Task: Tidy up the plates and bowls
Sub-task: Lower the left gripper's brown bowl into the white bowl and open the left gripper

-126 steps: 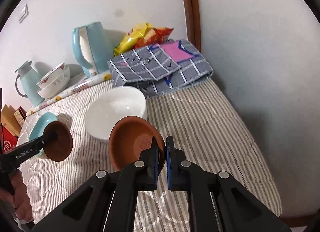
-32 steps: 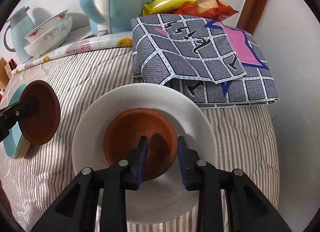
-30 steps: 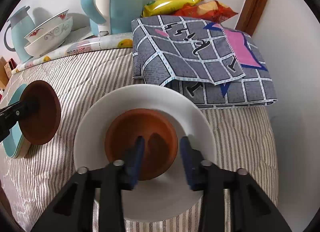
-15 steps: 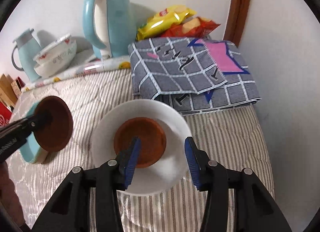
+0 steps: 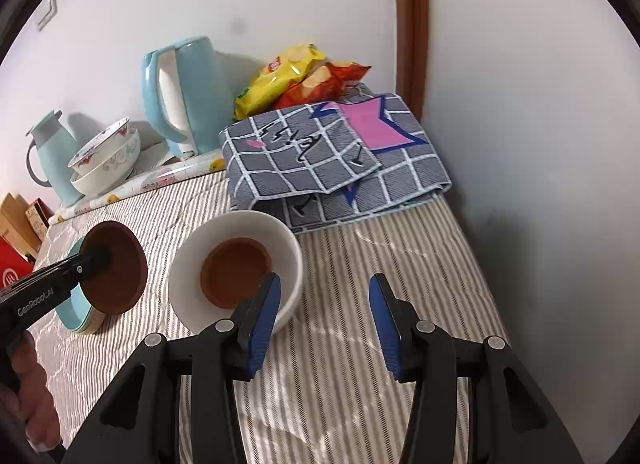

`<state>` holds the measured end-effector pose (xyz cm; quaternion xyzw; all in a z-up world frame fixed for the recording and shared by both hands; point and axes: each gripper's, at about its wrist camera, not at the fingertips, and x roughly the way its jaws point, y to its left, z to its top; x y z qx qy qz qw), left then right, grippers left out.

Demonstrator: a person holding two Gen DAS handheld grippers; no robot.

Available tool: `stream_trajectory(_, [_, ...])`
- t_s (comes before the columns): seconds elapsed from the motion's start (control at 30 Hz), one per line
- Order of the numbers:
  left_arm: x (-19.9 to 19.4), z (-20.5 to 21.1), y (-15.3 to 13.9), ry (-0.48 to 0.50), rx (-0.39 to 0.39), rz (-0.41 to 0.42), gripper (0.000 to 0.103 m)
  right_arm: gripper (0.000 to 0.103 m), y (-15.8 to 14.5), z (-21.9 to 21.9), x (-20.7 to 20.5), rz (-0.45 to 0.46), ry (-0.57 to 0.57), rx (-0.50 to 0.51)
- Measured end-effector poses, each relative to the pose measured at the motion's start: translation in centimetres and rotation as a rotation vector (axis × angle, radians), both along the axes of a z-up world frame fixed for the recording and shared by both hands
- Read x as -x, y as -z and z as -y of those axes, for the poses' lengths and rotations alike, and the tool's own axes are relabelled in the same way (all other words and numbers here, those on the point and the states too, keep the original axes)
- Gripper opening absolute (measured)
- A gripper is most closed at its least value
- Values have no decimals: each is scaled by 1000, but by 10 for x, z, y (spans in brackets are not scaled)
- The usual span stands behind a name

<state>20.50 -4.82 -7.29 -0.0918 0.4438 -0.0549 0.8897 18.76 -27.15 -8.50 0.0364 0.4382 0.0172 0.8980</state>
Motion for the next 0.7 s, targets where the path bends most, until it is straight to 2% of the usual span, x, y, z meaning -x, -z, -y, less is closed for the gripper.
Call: stream_trajectory(0.7, [-18,49,16,26,23,-25,8,46,13,62,31,4,103,-21])
